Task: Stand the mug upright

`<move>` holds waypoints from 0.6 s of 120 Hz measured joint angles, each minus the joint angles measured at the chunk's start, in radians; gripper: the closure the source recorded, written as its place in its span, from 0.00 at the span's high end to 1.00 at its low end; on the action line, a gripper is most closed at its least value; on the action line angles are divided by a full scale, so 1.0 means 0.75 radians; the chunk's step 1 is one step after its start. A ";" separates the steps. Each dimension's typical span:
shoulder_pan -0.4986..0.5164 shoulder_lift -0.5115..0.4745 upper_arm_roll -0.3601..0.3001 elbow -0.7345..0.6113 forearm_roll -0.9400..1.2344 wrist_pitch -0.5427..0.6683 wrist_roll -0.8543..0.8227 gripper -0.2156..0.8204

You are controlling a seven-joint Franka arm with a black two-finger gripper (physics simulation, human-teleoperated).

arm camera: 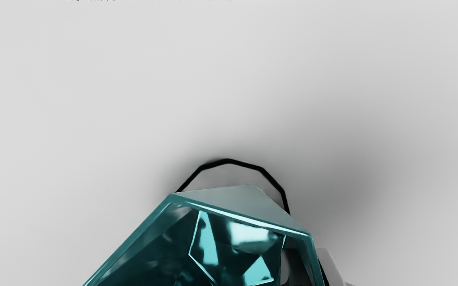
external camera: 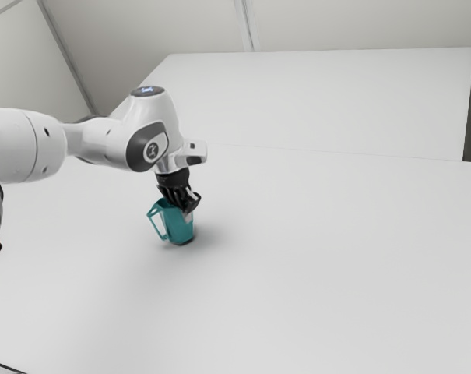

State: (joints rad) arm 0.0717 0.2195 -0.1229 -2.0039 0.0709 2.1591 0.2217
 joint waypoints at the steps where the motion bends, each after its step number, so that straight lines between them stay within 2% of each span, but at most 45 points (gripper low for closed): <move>1: 0.000 0.000 0.000 -0.003 0.000 0.005 -0.004 0.04; 8: 0.000 -0.005 0.000 -0.015 -0.006 0.031 -0.028 0.07; 26: -0.001 -0.072 -0.002 -0.058 -0.023 0.070 -0.072 0.39; 38: -0.001 -0.098 -0.002 -0.068 -0.028 0.081 -0.096 0.54; 53: 0.000 -0.153 -0.003 -0.078 -0.031 0.078 -0.120 0.65; 72: 0.000 -0.181 -0.004 -0.003 -0.040 0.004 -0.142 0.73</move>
State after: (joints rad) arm 0.0715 0.0839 -0.1259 -2.0060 0.0410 2.1617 0.1152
